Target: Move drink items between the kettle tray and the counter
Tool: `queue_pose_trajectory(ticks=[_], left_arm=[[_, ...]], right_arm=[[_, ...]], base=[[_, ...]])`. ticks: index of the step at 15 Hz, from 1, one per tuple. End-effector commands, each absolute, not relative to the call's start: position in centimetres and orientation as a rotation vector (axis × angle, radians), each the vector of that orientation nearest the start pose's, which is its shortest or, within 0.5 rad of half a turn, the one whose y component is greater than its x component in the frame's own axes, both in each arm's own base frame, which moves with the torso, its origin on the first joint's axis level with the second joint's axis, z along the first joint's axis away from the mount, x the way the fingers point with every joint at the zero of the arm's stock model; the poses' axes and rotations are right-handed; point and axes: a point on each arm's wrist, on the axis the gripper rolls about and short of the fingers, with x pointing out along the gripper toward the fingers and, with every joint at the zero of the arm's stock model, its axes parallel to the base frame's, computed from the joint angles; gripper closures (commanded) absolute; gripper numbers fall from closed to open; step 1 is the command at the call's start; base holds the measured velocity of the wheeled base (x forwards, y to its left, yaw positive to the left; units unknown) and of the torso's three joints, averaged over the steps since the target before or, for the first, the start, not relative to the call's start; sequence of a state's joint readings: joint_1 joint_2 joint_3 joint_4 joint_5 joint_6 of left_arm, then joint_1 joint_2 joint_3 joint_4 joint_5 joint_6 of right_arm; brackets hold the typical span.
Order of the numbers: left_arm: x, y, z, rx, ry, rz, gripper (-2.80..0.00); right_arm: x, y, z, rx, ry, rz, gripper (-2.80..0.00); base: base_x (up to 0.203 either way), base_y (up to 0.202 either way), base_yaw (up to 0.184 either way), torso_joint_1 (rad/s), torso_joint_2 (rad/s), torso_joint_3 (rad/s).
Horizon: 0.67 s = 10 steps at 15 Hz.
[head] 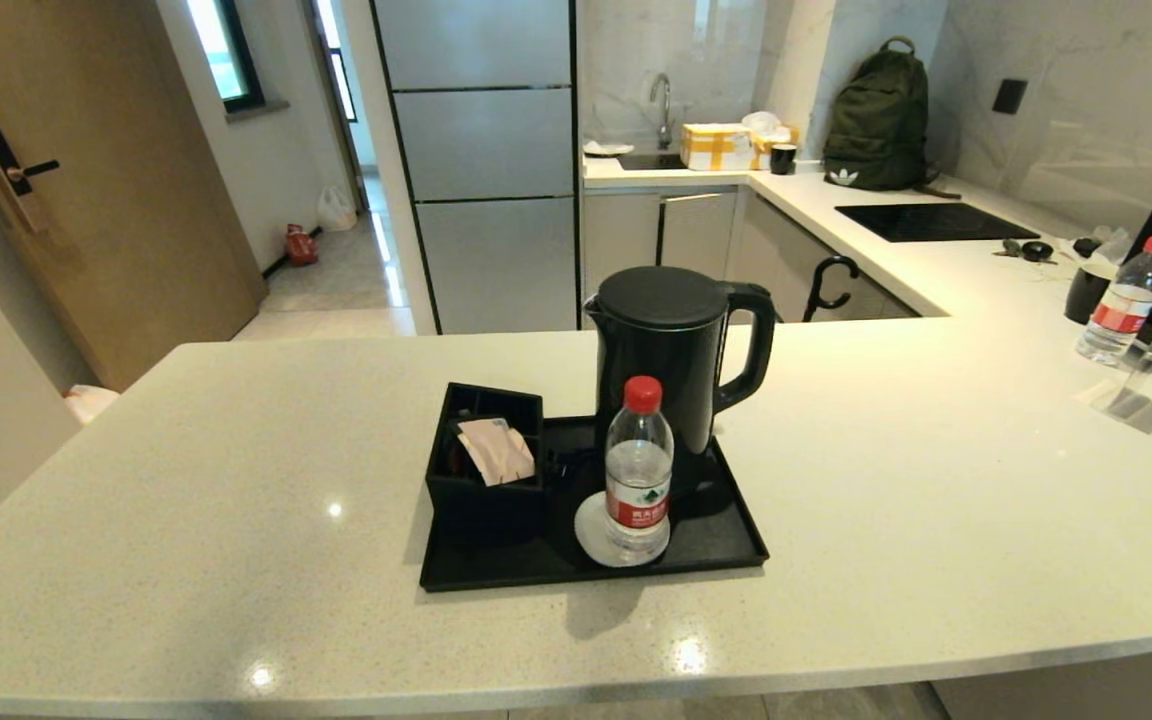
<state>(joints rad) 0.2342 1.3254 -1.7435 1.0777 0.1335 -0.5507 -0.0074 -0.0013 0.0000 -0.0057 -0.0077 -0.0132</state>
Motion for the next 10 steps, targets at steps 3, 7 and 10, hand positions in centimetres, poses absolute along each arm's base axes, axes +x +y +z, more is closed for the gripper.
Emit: queue_pose_trajectory(ticks=[3,7,10], left_arm=[[2.2,1.1,35.1,-0.506,0.462,0.539,0.00],[-7.5,-2.2,31.2,-0.405,0.388,0.335,0.00],[-14.6,0.0,25.3,-0.357,0.379,0.142,0.00]], right_arm=[[-2.3,0.0,7.6,-0.014,-0.006,-0.014,0.00],[-2.3,0.0,7.6,-0.014,-0.006,-0.014,0.00],[-2.3,0.0,7.6,-0.014,-0.006,-0.015,0.00]], base=[[0.000,0.000,0.000,0.000,0.00,0.000],[0.000,0.000,0.000,0.000,0.00,0.000],[0.000,0.000,0.000,0.000,0.00,0.000]])
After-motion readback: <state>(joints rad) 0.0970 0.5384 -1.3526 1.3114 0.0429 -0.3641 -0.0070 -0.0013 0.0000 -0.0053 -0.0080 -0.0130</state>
